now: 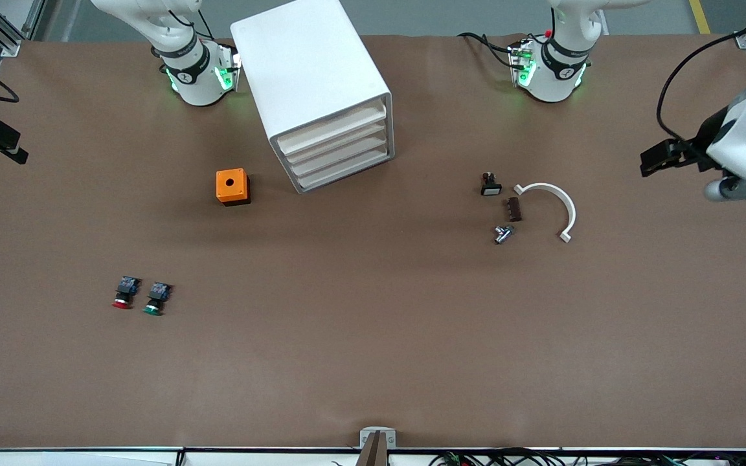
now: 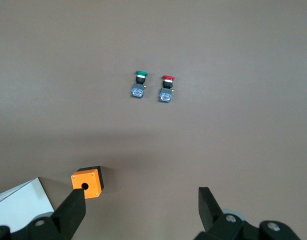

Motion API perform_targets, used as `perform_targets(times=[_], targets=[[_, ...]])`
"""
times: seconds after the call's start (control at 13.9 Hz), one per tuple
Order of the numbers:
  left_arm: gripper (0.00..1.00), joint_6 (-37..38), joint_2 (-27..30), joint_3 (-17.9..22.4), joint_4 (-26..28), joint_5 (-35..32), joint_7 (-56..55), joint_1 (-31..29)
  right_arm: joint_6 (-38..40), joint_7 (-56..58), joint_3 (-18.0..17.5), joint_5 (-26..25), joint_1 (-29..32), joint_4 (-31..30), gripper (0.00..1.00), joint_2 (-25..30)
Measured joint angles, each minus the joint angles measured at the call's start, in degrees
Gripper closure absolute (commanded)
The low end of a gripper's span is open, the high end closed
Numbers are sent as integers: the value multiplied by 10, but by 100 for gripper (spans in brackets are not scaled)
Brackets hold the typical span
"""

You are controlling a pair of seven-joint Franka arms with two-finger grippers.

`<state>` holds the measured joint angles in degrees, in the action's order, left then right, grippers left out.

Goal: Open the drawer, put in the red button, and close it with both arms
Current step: 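Reach the left gripper toward the white cabinet's drawer handle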

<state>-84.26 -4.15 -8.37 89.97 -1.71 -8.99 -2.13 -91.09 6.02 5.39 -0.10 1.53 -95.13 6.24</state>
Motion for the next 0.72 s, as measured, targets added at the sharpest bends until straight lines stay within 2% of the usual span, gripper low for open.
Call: perform_targets(times=[0.29,0.5,0.72], targets=[[0,0,-62,-4,-2,16,-54,17,0,0,0,0,2,-1,0,0],[0,-1,-109,-4,-3,57,-168,41,0,0,0,0,3,-1,0,0],[0,-17,-164,-5,-11,65,-274,74,0,0,0,0,4,-2,0,0]])
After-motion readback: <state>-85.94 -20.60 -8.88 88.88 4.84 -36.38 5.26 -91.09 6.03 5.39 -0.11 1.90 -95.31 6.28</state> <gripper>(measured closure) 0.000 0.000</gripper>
